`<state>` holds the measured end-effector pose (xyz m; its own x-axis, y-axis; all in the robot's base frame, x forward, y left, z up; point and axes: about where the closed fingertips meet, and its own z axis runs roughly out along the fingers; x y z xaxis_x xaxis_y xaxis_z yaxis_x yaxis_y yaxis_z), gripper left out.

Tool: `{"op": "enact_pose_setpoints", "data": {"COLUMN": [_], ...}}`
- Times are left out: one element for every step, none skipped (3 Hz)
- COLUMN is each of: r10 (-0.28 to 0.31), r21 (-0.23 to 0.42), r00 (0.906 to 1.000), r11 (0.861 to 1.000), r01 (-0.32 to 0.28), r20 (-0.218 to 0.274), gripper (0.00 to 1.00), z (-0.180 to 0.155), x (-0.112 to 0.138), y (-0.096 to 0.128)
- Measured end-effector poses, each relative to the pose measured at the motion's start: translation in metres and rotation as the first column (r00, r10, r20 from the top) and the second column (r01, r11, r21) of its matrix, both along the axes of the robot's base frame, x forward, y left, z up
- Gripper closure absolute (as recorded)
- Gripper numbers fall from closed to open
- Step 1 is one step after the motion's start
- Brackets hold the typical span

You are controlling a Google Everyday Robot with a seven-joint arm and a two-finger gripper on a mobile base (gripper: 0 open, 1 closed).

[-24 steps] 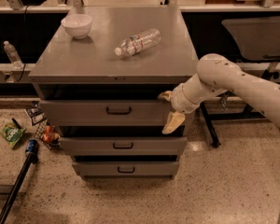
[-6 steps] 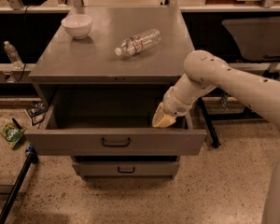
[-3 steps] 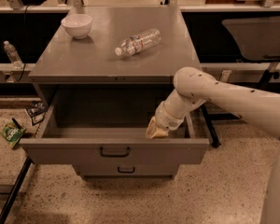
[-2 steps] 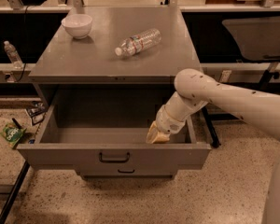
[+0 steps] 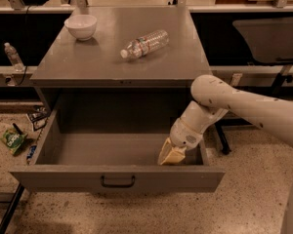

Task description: Open top drawer

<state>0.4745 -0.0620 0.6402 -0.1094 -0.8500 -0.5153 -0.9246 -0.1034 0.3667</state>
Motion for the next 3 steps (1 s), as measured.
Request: {"op": "enact_pose_setpoints", "data": {"r10": [-0.019, -0.110, -0.204], "r21": [0.019, 0.005, 0.031], "r00": [0.9943, 0.9924, 0.9734], "r11": [1.000, 0.994, 0.979], "r01": [0.022, 0.110, 0.202], "r20": [-0.105, -0.055, 0.104], "gripper": [1.00, 1.00, 1.00], "z": [0.005, 0.022, 0.059], "x": [-0.027, -0.021, 0.005], "y": [0.000, -0.014, -0.028]}}
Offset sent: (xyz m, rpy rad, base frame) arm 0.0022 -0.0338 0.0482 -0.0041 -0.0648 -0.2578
